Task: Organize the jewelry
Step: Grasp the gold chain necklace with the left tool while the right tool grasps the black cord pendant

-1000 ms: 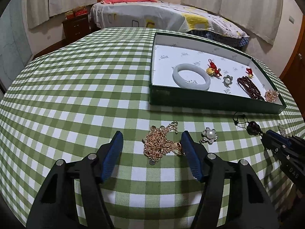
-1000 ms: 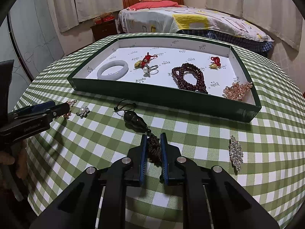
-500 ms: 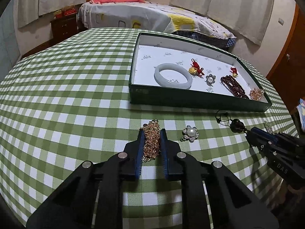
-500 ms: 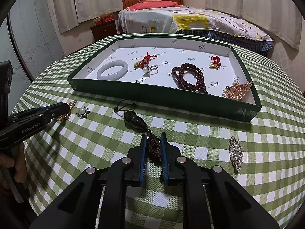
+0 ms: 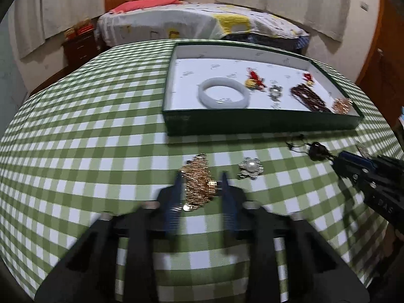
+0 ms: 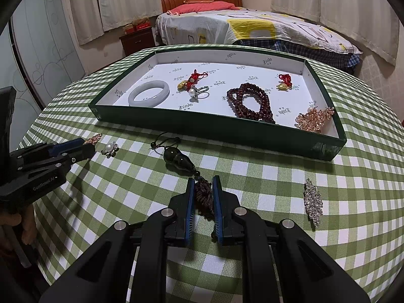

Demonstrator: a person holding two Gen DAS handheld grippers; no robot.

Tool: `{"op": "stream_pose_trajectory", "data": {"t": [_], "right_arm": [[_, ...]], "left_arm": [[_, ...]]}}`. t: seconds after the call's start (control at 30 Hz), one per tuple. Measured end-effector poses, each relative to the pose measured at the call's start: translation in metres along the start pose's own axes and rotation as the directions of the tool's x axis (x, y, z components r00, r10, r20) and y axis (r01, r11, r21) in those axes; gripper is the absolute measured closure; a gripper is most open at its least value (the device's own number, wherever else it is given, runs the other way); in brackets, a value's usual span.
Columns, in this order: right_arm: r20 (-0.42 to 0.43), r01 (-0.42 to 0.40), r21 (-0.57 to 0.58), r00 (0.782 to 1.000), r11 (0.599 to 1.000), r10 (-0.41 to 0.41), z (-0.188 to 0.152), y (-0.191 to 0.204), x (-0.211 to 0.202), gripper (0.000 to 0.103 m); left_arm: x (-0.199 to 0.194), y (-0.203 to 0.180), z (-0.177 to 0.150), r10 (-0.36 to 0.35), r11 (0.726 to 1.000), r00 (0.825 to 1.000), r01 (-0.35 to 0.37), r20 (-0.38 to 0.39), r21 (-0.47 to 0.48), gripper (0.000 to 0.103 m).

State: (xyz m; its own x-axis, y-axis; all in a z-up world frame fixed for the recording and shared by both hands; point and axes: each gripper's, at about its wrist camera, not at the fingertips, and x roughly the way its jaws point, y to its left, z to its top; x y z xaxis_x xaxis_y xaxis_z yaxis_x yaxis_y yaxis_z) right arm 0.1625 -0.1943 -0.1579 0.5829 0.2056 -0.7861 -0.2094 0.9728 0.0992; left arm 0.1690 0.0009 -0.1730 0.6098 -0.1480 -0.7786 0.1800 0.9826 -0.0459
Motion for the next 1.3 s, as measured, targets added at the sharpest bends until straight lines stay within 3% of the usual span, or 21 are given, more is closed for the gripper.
{"op": "stream_pose_trajectory", "data": {"t": [0.2, 0.57, 1.3], "right_arm": [[0.0, 0.0, 0.0, 1.0, 1.0, 0.0, 0.0, 0.0, 0.0, 0.088], [0.011, -0.005, 0.016, 1.0, 1.0, 0.005, 0.001, -0.002, -0.002, 0.088], [0.14, -0.039, 0.033, 0.99, 0.999, 0.034, 0.006, 0.007, -0.046, 0.092]], "left_arm": [[-0.003, -0.002, -0.002, -0.014, 1.0, 1.0, 0.014, 0.013, 0.006, 0.088], [-0.016, -0.004, -0.002, -0.024, 1.0, 0.999, 0.024, 0.047, -0.016, 0.089], [-0.053, -0.006, 0.009, -0.023, 0.999, 0.99, 0.028, 0.137, -0.032, 0.089]]}}
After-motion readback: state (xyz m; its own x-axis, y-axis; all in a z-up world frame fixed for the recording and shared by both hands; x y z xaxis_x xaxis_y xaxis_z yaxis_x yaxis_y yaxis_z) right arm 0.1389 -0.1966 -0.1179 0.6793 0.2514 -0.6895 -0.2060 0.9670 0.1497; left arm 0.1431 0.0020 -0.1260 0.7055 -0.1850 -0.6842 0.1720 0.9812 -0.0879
